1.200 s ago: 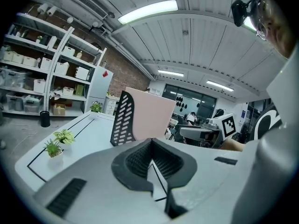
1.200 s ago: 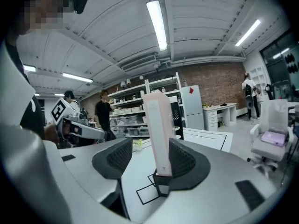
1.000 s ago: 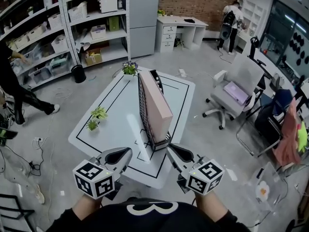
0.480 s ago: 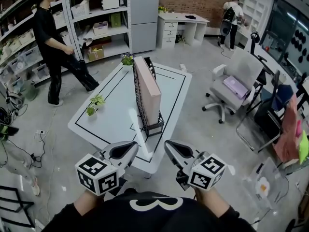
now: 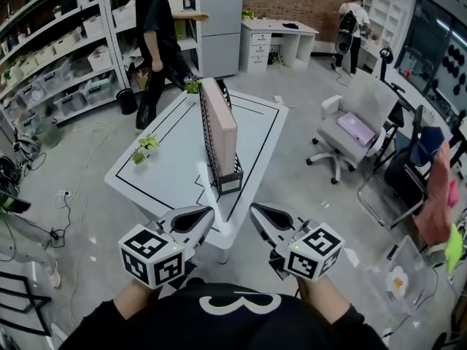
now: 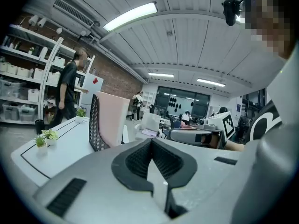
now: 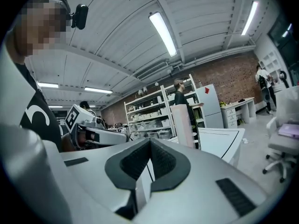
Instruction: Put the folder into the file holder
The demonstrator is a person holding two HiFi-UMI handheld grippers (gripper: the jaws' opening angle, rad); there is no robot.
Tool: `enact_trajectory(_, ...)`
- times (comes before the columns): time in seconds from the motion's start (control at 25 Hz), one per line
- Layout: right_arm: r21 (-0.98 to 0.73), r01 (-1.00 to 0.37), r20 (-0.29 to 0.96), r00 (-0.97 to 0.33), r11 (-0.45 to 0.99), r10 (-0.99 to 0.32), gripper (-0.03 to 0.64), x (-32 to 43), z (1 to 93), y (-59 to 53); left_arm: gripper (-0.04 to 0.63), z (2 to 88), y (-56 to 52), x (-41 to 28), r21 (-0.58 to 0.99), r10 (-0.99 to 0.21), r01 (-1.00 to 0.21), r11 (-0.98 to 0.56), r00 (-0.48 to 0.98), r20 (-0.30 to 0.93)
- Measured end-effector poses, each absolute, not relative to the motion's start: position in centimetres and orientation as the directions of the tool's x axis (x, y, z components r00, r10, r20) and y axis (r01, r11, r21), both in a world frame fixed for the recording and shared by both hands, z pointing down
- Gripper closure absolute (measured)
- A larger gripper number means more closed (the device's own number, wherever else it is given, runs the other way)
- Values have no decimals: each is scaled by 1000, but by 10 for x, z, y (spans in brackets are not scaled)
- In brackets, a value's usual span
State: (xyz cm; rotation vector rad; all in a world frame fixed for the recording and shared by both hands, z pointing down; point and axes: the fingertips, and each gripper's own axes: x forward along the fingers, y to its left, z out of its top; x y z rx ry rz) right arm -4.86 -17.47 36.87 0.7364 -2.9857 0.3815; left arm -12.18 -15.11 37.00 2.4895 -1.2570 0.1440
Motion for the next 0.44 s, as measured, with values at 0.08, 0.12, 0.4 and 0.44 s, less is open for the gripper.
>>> enact_trajectory(0.08, -218, -462, 99, -887, 860, -451, 614, -44, 367, -171, 589, 369, -147, -116, 253, -762, -797, -548, 600, 242)
enact_trajectory(0.12, -214, -462, 98, -887, 861, -451, 614, -42, 367, -169, 589, 369, -146, -113, 250, -763, -798, -549, 600, 241)
enact_trajectory(0.4, -194, -471, 82, -882, 860, -464, 614, -29, 364, -156, 589, 369, -132, -102, 229, -767, -800, -554, 598, 231)
enact_trajectory(0.44, -191, -474, 79, -880, 860, -468, 614, -27, 363, -154, 589, 369, -129, -101, 227, -768, -800, -555, 598, 230)
